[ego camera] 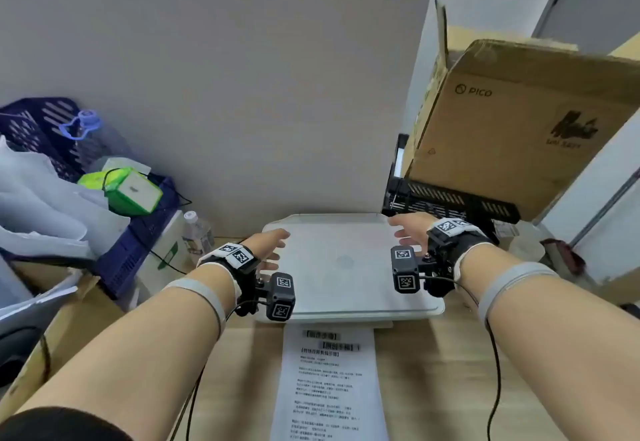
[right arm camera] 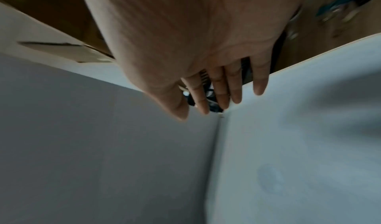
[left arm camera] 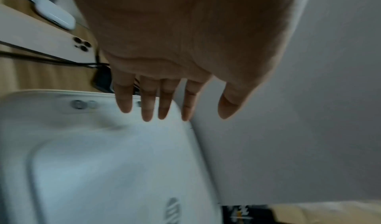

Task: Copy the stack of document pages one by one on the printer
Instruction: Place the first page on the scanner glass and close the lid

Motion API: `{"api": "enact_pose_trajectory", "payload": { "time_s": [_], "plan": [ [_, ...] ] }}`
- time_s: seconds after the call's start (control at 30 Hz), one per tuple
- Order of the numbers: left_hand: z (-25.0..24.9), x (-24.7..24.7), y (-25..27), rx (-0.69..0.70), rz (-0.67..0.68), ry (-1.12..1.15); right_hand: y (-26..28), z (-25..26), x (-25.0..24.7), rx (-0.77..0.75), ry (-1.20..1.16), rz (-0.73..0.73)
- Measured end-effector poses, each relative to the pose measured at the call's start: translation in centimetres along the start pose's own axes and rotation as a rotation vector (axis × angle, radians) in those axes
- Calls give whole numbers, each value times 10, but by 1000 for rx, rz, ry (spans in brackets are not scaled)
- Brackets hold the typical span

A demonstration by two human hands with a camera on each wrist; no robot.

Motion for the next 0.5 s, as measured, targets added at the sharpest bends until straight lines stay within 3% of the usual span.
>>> {"api": "enact_pose_trajectory", "payload": {
  "time_s": [0.17,0.4,0.5],
  "plan": [
    [45,7,-27,-79,-158,-166,3,-81,-6,148,147,-128],
    [49,11,-32,-89,-165,70,-12,-119,-13,191,468,-103],
    [45,5,-34,-86,-185,193,-19,-110,-19,161,357,-69]
  ]
}}
Point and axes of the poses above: each hand's wrist, its own y-axis away from the middle knuckle, its own x-axis out of the palm, z = x × y, the point moved 5 cm from there along -y, towards the middle knuckle, and after that the axes turned 5 degrees about -x, right-handed, at the moved point
